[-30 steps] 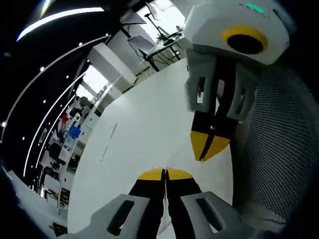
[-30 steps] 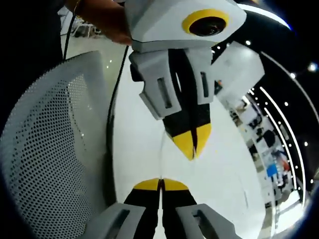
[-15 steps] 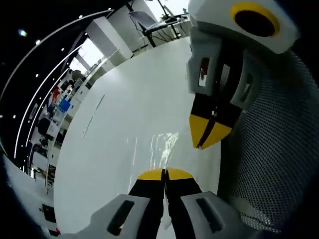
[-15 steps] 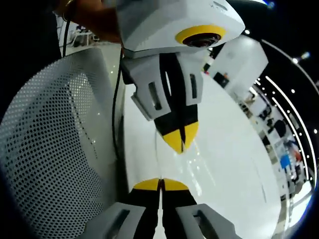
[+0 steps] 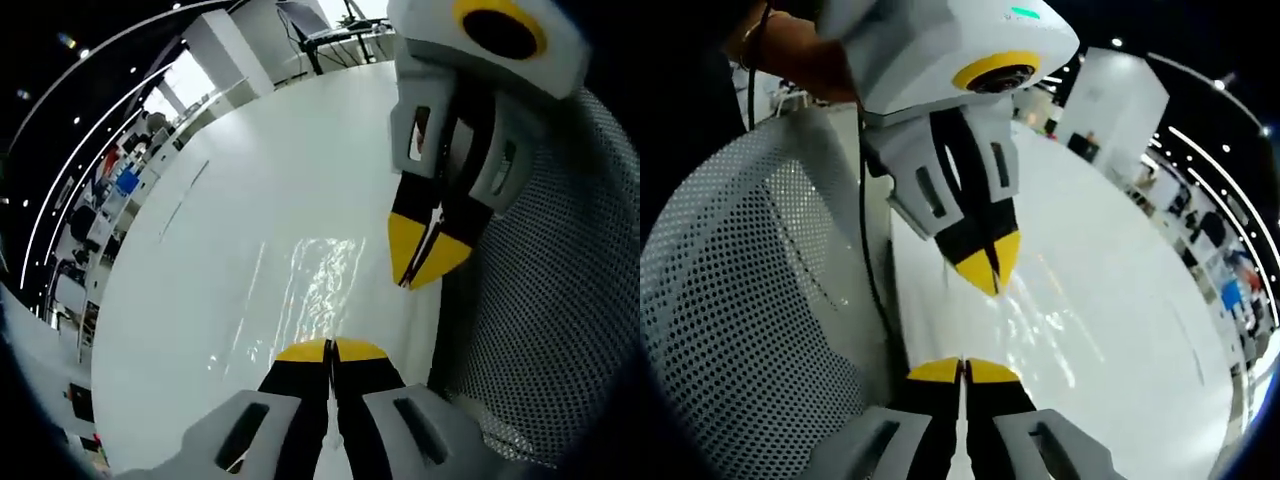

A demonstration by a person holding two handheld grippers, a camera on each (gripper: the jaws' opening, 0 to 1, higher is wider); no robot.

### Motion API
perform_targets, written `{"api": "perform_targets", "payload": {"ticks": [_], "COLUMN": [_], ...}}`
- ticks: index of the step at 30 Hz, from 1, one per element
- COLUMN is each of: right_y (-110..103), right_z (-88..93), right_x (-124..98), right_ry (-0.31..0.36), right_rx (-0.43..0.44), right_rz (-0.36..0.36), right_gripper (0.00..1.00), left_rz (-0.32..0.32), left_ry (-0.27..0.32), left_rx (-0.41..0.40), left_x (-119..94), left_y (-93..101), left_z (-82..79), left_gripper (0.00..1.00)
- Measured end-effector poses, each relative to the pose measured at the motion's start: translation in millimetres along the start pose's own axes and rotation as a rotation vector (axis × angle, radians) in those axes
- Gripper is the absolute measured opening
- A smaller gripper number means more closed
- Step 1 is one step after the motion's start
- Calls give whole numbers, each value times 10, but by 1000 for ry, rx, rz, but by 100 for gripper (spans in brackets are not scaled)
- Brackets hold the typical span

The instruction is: Open the resealable bag by pulling the two sides of the seal apart until the entire bag opening is separated and visibly accessible.

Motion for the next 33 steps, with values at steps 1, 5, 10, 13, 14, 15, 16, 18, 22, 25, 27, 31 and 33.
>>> {"api": "perform_targets", "payload": {"ticks": [1, 5, 10, 13, 14, 15, 16, 18, 22, 25, 27, 31, 33], "right_y": [19, 138, 290, 335, 344, 459, 477, 512, 628, 665, 693, 717, 726], "right_z": [9, 70, 141, 159, 163, 199, 202, 209, 256, 268, 267, 306, 334], "right_x": [1, 20, 38, 44, 45, 53, 48, 37, -64, -127, -190, -268, -307], "right_ry": [2, -4, -8, -10, -11, -15, -14, -11, -6, 7, 28, 37, 36], "right_rx": [11, 52, 105, 111, 112, 148, 153, 165, 218, 246, 272, 310, 329], "right_rz": [8, 55, 102, 111, 113, 127, 133, 145, 202, 231, 254, 269, 274], "right_gripper": [0, 0, 0, 0, 0, 0, 2, 4, 8, 12, 13, 14, 14], "left_rz": [-5, -30, -51, -61, -64, -66, -66, -66, -55, -54, -54, -55, -53], "left_ry": [-3, 11, 40, 53, 57, 67, 67, 67, 77, 76, 74, 63, 62], "left_rx": [1, 20, 49, 59, 61, 65, 67, 71, 88, 97, 101, 127, 125], "left_x": [21, 120, 234, 295, 314, 380, 399, 436, 591, 637, 652, 726, 752], "left_y": [-14, -118, -264, -345, -370, -440, -457, -491, -580, -596, -600, -642, -655], "left_z": [-9, -95, -215, -273, -290, -335, -344, -363, -453, -480, -488, -524, -524], "left_gripper": [0, 0, 0, 0, 0, 0, 0, 0, 0, 0, 0, 0, 0]}}
Point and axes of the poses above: the point that each gripper's makers call its tool centre point, and the gripper's own axes: x roughly forward along the fingers, y roughly to its right, z roughly out of its underside, the point moved 9 cm from there along -x, roughly backward along the fingers, and after that the axes turned 9 degrees about -x, right-handed, at the moved point
